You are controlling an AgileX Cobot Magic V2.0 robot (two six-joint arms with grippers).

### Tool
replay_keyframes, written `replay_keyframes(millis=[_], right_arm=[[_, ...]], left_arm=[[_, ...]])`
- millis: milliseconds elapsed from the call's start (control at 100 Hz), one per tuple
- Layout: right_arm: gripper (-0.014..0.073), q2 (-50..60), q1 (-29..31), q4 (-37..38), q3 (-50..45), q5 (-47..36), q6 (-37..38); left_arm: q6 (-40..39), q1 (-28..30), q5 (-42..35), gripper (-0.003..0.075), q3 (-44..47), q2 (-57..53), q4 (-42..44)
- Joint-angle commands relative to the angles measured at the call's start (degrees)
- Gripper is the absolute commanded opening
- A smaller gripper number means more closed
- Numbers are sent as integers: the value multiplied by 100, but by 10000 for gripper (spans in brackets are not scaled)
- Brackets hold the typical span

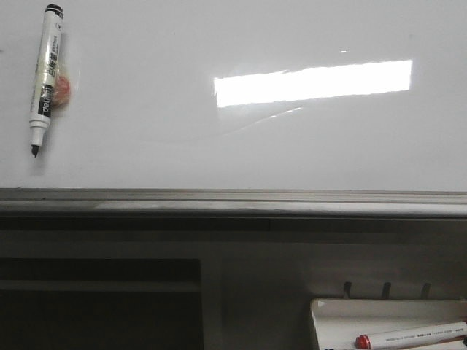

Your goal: Write number 2 on whiteboard

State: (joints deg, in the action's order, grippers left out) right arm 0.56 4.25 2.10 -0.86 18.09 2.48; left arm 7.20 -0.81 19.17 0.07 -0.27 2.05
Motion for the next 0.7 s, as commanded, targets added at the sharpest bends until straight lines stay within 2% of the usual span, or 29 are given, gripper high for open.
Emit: replay_keyframes(millis=[0,120,200,260,460,600,690], right_arm=[[-71,109,34,84,-140,-132,-22],[-71,109,34,128,-140,-203,-22],[-71,109,34,128,-140,-686,-22],[-71,109,34,128,-140,-1217,-22],[-71,109,34,128,-140,-3297,-22],[-71,109,34,128,-140,-4110,-22],[-71,109,34,95,-140,-4491,-22]], left_arm=[[-29,3,-303,-20,59,-152,-3],[-29,3,-314,-20,59,-152,117],[-29,3,-513,-20,59,-152,22],[-29,3,-886,-20,59,-152,-42],[-29,3,-3014,-20,59,-152,-413],[-29,13,-3709,-20,59,-152,-414],[-29,13,-3819,-20,59,-152,-414]])
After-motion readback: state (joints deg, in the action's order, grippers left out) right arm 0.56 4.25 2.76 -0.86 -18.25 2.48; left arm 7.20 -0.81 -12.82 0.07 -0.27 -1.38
